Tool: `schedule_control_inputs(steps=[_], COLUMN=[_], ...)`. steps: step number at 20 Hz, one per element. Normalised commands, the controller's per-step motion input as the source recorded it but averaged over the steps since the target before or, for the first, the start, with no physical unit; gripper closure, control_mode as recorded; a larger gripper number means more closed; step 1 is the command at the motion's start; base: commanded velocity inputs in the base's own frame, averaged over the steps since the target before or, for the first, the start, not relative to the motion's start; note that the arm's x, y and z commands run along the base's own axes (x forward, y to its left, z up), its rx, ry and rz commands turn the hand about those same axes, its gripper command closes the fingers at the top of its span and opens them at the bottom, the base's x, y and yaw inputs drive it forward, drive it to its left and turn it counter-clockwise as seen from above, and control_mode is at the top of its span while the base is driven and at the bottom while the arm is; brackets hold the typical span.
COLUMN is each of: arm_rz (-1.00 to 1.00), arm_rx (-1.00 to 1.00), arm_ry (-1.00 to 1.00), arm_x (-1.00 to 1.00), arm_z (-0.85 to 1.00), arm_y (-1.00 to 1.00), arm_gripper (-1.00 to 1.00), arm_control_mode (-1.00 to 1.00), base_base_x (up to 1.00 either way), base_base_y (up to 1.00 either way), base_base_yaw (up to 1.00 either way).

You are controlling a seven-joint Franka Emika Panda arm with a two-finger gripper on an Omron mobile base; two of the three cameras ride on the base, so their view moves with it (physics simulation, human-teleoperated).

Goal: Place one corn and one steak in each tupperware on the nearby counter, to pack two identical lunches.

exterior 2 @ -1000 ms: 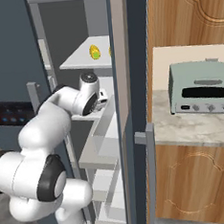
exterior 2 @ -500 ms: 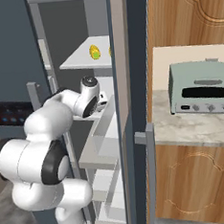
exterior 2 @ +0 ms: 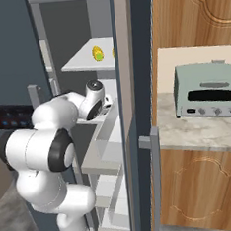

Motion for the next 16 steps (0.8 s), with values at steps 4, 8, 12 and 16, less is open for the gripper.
schedule_control_inputs(steps=[4,8,12,16], arm_rz=[0.00,0.00,0.00,0.00], arm_rx=[0.00,0.00,0.00,0.00], arm_ry=[0.00,0.00,0.00,-0.01], arm_x=[0.39,0.41,0.36,0.36], arm_z=[-0.13,-0.14,-0.19,-0.19], arm_y=[0.02,0.00,0.00,0.00], arm_gripper=[-1.00,-1.00,-1.00,-1.00], arm_control_mode=[-1.00,-1.00,-1.00,-1.00], base_base_x=[0.00,0.00,0.00,0.00], base_base_y=[0.00,0.00,0.00,0.00], base_base_yaw=[0.00,0.00,0.00,0.00])
